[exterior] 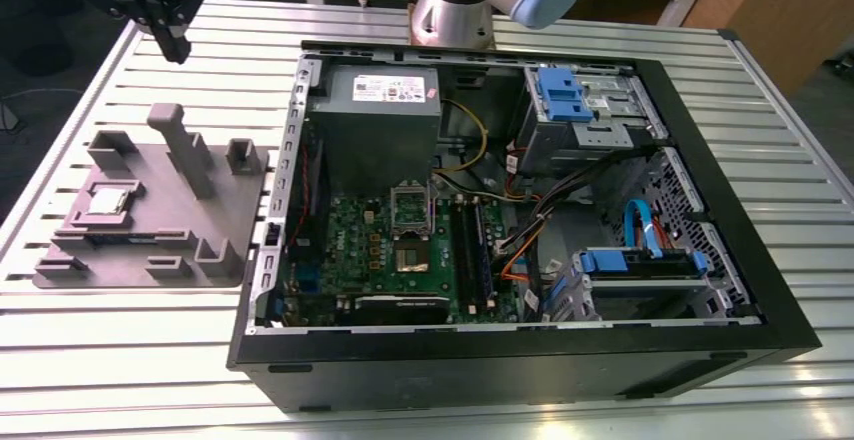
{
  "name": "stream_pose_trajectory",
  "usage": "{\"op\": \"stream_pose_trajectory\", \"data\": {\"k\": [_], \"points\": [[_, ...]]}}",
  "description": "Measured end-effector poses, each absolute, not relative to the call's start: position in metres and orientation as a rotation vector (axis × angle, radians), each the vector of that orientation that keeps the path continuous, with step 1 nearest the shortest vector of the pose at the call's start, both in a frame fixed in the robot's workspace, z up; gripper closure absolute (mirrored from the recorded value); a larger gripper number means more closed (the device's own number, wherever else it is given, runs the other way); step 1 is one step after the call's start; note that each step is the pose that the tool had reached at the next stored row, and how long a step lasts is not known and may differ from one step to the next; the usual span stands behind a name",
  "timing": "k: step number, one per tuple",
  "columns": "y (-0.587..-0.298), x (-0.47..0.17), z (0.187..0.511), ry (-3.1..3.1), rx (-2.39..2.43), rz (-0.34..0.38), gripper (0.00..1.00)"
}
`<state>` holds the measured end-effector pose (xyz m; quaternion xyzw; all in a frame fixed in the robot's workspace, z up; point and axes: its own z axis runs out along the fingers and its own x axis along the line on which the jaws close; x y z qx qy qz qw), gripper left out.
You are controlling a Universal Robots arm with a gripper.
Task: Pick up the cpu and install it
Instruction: 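Reach for the cpu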
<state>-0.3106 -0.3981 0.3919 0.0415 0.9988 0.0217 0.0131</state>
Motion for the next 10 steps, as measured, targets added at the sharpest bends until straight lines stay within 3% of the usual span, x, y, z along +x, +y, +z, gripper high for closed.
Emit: {"op": "stream_pose_trajectory", "data": {"k": [10], "points": [[-0.3981, -0.3160, 0.3919, 3.112, 0.129, 0.067, 0.90]]}}
